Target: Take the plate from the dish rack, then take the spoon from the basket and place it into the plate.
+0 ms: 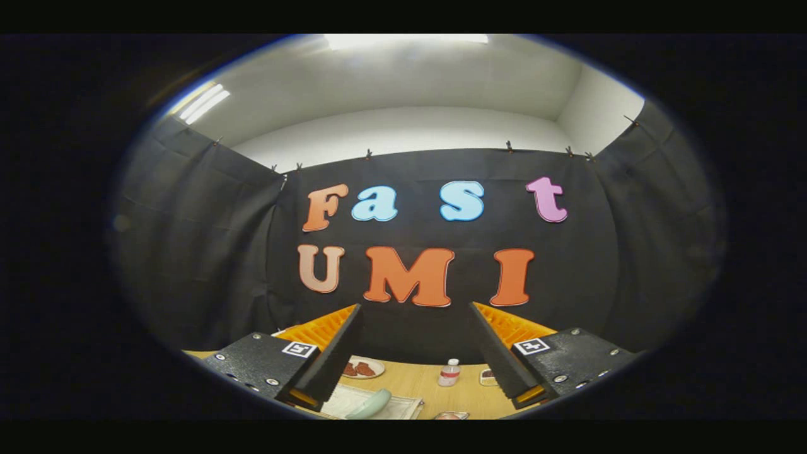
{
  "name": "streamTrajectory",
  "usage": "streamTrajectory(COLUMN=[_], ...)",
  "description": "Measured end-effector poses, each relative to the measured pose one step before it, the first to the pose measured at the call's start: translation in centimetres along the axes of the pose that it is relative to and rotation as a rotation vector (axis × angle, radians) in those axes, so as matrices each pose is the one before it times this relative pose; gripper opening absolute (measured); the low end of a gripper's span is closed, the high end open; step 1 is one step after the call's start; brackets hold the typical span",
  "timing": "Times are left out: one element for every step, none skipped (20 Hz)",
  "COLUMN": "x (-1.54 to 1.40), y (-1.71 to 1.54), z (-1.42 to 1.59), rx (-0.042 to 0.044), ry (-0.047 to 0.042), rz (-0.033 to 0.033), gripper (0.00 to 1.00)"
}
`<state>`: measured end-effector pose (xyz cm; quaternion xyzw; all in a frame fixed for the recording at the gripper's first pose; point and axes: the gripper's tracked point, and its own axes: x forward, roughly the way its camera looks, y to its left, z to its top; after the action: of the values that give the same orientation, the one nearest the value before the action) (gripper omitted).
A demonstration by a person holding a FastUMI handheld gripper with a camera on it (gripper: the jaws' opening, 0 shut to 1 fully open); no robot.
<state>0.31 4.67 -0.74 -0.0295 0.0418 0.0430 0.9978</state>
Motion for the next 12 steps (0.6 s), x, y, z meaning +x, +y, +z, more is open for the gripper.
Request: streamTrajectory(x=[0.139, 0.073, 0.148, 0.196, 0.305, 0.185, 0.245, 0.328, 0.353, 0.383, 0.443, 0.277], y=[0.309, 0.255, 0.178, -0.11, -0.28, 0.128, 0.101, -0.032, -0.085, -0.028, 0.178, 0.202], z=[-0.405, -0.457, -0.53, -0.452, -0.497, -0.488, -0.567, -0.517, -0.447, -0.59, -0.768, -0.914], rx=[0.0076, 0.00476, 0.00084, 0.00118, 0.00247, 0.0059, 0.00363, 0.00325, 0.00117, 0.00196, 0.00115, 0.00275], ry=[0.01405, 0.018, 0.01955, 0.01802, 0.01593, 0.01945, 0.02332, 0.02083, 0.01837, 0.02405, 0.0334, 0.03803], rz=[0.0051, 0.00706, 0.00548, -0.00635, -0.0124, -0.00325, -0.00217, -0.00424, -0.00335, -0.00165, 0.00632, 0.00754], gripper=[0.97, 0.97, 0.97, 0.97, 0.98, 0.98, 0.98, 0.98, 0.98, 0.98, 0.98, 0.98])
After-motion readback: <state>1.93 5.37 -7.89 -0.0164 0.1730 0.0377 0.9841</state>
